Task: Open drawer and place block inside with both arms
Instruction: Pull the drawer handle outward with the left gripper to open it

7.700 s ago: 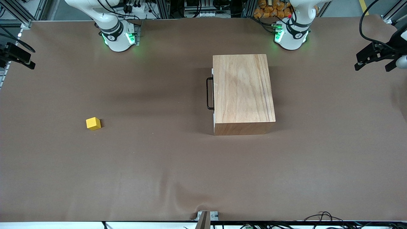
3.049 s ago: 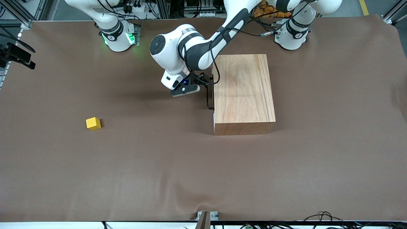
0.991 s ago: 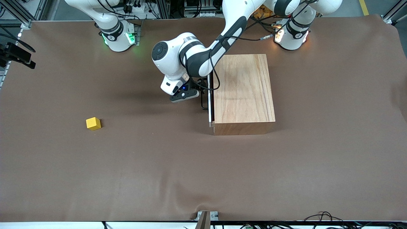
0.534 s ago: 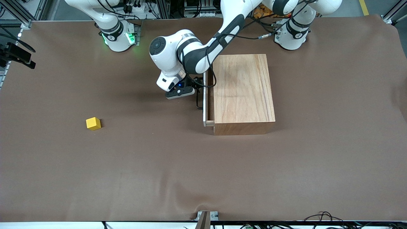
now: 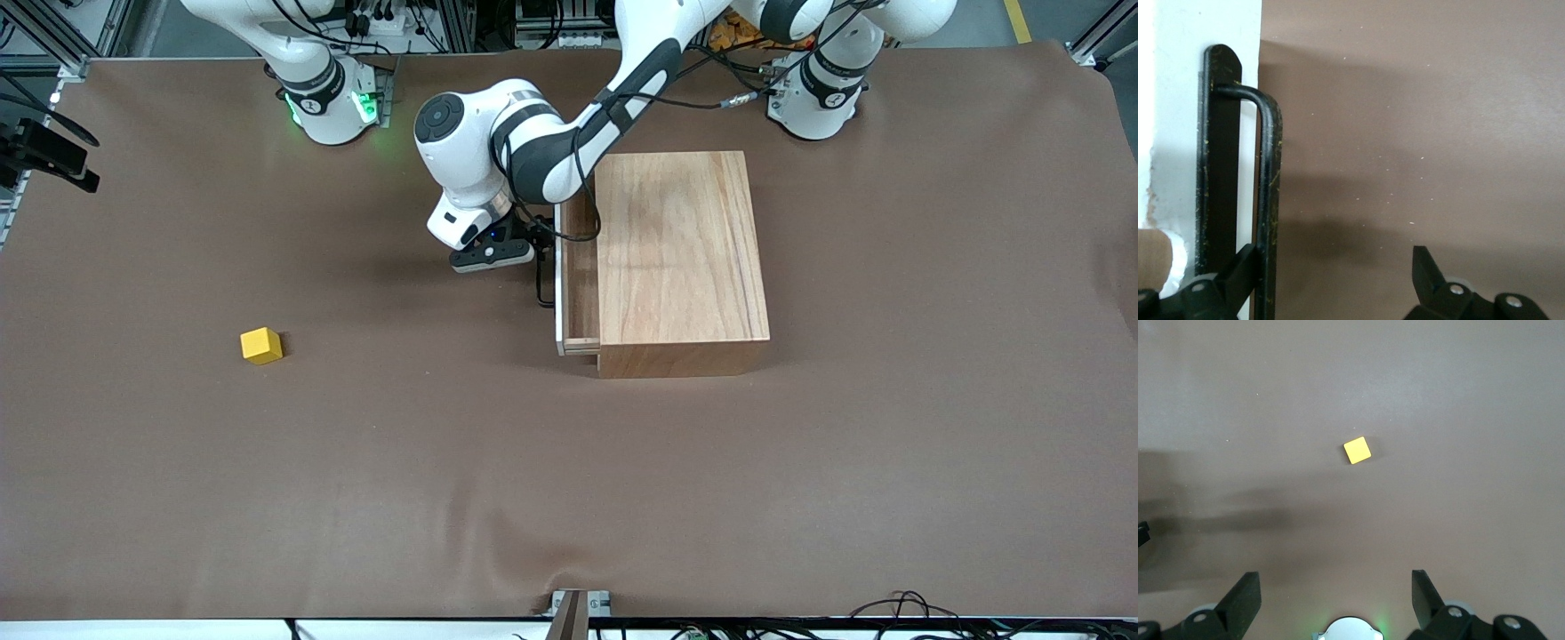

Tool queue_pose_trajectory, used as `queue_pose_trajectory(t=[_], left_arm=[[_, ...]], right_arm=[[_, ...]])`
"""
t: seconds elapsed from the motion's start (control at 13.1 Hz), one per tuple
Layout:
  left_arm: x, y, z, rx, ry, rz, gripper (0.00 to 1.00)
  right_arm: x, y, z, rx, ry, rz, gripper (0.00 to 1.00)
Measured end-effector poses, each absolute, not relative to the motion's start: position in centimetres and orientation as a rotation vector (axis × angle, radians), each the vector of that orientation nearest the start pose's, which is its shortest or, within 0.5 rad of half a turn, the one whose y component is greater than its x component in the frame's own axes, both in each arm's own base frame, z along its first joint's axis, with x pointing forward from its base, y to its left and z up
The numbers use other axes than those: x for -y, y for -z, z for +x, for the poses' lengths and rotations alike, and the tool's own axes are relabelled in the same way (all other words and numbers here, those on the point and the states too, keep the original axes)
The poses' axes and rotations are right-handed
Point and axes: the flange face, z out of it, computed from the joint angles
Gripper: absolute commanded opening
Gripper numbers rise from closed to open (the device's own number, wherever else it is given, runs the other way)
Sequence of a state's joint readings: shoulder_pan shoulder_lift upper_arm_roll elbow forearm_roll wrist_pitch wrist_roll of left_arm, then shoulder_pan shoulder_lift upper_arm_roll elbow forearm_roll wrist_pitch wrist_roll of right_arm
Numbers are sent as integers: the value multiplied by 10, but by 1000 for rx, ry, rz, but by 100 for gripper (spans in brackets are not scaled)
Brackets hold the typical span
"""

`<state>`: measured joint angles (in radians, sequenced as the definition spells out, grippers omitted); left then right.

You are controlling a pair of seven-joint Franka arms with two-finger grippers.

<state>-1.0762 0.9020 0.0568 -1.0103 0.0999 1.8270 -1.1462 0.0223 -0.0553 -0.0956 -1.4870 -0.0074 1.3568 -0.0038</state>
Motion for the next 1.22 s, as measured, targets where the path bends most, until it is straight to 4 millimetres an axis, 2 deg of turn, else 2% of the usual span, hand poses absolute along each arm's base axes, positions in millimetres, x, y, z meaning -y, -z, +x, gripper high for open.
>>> queue_pose_trajectory(t=[1.22], left_arm=[[676, -301, 389, 78, 181, -3104, 100]], right_arm=[[42, -675, 512, -115, -118, -3136, 100]])
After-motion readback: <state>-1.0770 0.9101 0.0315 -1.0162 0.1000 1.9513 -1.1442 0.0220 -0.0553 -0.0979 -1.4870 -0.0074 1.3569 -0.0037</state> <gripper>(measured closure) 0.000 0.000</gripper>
